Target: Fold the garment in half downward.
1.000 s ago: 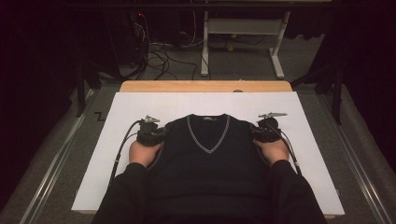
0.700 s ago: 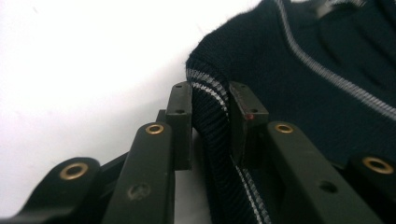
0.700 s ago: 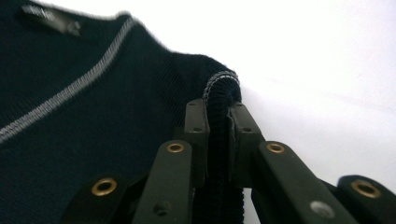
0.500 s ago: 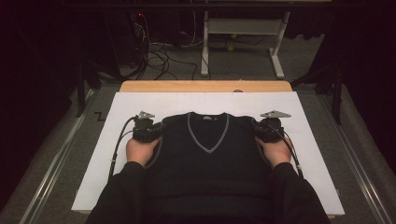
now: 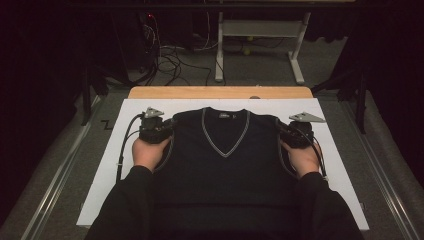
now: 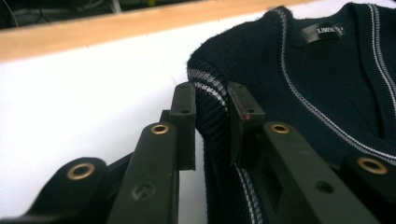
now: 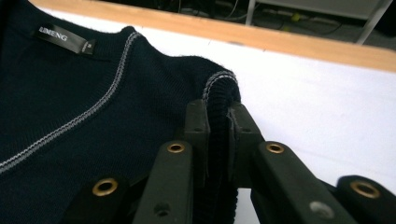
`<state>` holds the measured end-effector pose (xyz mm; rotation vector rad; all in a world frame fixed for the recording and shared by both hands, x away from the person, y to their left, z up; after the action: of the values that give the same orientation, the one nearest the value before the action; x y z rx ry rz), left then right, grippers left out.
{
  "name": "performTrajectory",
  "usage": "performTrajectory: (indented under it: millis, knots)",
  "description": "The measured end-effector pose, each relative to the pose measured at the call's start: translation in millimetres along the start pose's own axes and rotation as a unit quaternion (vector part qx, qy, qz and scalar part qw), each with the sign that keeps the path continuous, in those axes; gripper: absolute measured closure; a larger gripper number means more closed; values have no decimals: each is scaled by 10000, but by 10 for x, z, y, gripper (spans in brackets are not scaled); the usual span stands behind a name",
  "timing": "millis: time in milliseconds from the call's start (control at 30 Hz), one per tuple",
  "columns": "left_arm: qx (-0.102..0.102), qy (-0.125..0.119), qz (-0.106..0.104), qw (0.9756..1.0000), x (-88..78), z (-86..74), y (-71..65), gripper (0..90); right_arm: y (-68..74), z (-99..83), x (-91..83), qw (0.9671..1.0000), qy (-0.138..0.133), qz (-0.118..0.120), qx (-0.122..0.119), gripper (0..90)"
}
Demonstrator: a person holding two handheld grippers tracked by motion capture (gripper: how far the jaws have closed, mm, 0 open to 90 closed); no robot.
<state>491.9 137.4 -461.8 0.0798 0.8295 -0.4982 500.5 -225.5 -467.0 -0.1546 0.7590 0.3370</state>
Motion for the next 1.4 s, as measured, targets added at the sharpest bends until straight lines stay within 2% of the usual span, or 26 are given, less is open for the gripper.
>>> performTrajectory:
  millis: [133,167,200,300,367,433,533,600,700,833,900,933,1133,1200,1267,1300,1367,1400]
  knots:
    - [5,-91,55,9999,-46,71,5,712,-35,63,-44,9999,-122,-23,67,815]
    - [-18,-126,66,9999,-53,90,12,712,-48,88,-61,9999,-152,-29,61,815]
    - [-124,-225,87,9996,-48,117,22,711,-61,144,-107,9997,-236,-51,90,814]
    - [-184,-317,117,9993,-46,155,25,712,-61,207,-163,9993,-363,-57,77,815]
    - [-258,-479,83,9985,-89,258,23,712,-59,290,-239,9988,-476,-120,42,815]
    - [-267,-518,83,9983,-109,295,24,712,-66,354,-287,9983,-562,-146,49,814]
    - [-215,-622,136,9977,-201,452,50,714,-91,447,-348,9978,-640,-187,41,814]
    - [-213,-647,159,9976,-221,489,64,714,-100,478,-368,9976,-666,-203,52,815]
    - [-226,-748,235,9967,-287,619,106,714,-144,617,-448,9967,-771,-253,49,814]
    - [-195,-775,314,9963,-325,691,125,714,-162,751,-519,9956,-881,-331,1,815]
    - [-144,-791,336,9962,-351,735,130,714,-171,802,-542,9953,-898,-352,-13,815]
    - [-56,-798,369,9961,-378,763,135,714,-178,818,-553,9955,-880,-362,-15,815]
    - [-62,-750,319,9966,-377,728,138,713,-170,837,-566,9956,-881,-305,-77,814]
    - [-125,-741,199,9970,-378,692,101,712,-154,808,-562,9959,-860,-286,-77,814]
    - [-54,-697,86,9975,-400,643,36,712,-127,747,-573,9963,-818,-266,-76,814]
    - [51,-650,103,9978,-421,604,11,712,-115,726,-582,9963,-819,-253,-94,814]
    - [107,-646,91,9978,-459,536,-13,712,-71,617,-634,9962,-811,-239,-204,813]
    - [108,-648,61,9978,-472,505,-20,712,-71,617,-634,9962,-811,-239,-204,813]
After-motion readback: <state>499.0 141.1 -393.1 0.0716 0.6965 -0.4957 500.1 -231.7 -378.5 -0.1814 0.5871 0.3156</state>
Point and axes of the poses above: each handheld gripper's, and its own axes: x roughly forward along the jaws, z roughly out of its top, y roughly to its left, the point moved 10 cm from there along x, roughly forward along the jaws, and after that the axes turned 12 degrees about y, right-handed, at the moved point
